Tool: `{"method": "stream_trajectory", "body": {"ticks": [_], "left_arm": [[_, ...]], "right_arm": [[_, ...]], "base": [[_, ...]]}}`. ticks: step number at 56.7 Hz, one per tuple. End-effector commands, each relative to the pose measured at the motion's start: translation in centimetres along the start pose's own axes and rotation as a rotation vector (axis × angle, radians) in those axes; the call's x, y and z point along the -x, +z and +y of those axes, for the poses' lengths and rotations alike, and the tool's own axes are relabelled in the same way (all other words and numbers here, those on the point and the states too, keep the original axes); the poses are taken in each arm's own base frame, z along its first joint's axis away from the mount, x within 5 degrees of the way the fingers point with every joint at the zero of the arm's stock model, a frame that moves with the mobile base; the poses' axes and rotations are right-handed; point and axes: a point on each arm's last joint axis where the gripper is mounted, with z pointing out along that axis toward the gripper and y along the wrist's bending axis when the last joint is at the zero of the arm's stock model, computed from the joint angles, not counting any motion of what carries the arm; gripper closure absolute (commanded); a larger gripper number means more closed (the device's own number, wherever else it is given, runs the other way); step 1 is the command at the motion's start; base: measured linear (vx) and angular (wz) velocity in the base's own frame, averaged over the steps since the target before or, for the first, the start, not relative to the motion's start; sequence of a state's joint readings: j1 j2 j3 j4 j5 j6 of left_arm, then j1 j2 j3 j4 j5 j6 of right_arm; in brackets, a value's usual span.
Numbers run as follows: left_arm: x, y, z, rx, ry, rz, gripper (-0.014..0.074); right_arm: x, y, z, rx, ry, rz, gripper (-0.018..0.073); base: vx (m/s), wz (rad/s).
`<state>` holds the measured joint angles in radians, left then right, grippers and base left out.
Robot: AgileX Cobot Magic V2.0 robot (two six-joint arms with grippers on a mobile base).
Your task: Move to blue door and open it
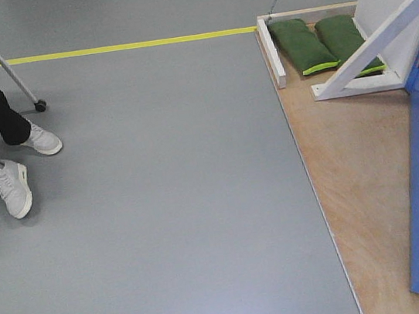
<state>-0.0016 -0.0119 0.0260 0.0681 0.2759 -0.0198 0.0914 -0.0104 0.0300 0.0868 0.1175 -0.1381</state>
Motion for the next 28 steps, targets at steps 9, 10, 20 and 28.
{"method": "stream_trajectory", "body": {"ticks": [9,10,20,28], "left_arm": [[1.66,-0.40,-0.01,-0.007,-0.009,-0.124,0.0524],[1.66,-0.40,-0.01,-0.007,-0.009,-0.124,0.0524],[1.66,-0.40,-0.01,-0.007,-0.009,-0.124,0.0524],[1.66,-0.40,-0.01,-0.007,-0.009,-0.124,0.0524]], "right_arm": [[0.73,-0.13,-0.12,-0.016,-0.010,-0.093,0.0547],[0.73,-0.13,-0.12,-0.016,-0.010,-0.093,0.0547],[0.73,-0.13,-0.12,-0.016,-0.010,-0.093,0.0547],[0.73,-0.13,-0.12,-0.016,-0.010,-0.093,0.0547]], "base": [[0.37,0.02],[0.36,0.01],[0.35,0.02],[0.32,0.03]]}}
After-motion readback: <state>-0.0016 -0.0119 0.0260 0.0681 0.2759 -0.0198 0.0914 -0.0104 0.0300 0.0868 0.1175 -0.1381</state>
